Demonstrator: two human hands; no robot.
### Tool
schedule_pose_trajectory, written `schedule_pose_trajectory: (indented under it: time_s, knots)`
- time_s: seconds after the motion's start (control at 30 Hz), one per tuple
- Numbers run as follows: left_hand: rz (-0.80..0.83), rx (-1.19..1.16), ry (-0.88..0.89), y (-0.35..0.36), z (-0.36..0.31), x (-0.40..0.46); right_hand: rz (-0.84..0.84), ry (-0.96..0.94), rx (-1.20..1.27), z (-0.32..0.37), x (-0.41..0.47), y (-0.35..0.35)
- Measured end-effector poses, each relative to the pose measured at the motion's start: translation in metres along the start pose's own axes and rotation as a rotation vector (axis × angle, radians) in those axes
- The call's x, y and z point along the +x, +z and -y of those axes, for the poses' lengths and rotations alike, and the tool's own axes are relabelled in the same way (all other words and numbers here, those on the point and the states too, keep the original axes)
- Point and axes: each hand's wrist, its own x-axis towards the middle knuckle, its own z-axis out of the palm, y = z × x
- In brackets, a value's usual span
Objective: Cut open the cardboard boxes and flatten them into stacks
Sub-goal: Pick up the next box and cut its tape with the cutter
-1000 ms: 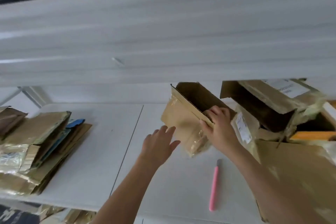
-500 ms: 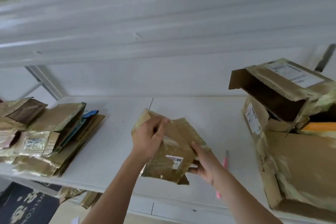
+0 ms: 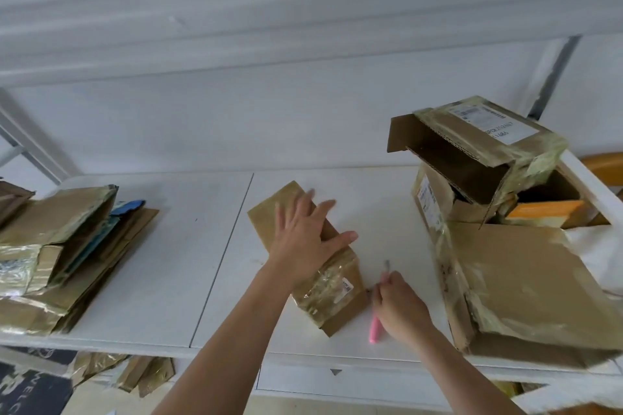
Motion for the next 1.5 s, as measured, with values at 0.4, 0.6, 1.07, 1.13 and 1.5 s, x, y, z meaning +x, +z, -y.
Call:
schedule_pose_trajectory:
  time_s: [0.4,0.6,1.07,1.13,1.5]
  knots:
    - [-0.059,-0.087,-0.487,-0.004,0.026,0.009,-0.310,-0.073,-0.072,-0.015,0.005,-0.038]
    - [-0.115,-0.820,-0.445,0.008,0.028,0.005,-0.648,-0.276,0.771,0.027,0.023,-0.110]
    - [-0.144,-0.583,-0.421,0.020,0.031,0.008,-0.280,-0.411,0.974,0.106,0.074,-0.101]
    - [-0.152,-0.572,-0.428,0.021,0.032,0.009,-0.282,-0.433,0.928,0.107,0.075,-0.101]
    - [-0.149,-0.534,-0.449,0.023,0.031,0.012,-0.312,-0.623,0.658,0.107,0.075,-0.099]
